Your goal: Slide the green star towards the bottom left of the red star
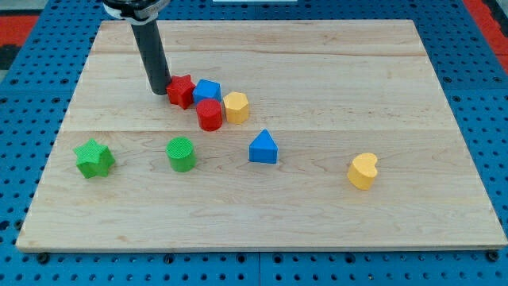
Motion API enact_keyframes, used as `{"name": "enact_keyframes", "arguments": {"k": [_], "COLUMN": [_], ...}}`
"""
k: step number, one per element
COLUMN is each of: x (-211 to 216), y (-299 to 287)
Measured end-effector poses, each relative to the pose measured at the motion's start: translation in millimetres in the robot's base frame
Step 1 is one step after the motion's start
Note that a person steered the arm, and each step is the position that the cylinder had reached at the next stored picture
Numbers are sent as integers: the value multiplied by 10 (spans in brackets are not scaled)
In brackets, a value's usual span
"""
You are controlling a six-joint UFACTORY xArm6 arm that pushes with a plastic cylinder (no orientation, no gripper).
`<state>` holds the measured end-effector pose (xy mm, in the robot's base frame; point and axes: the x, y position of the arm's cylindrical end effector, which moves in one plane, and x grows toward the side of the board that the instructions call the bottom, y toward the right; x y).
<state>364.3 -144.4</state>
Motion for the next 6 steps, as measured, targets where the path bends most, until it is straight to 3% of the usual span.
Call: {"name": "enact_keyframes", "arguments": {"k": [2,3,4,6], "x": [146,664,1012,1709], "y": [-394,-1247,-1604,-966]}}
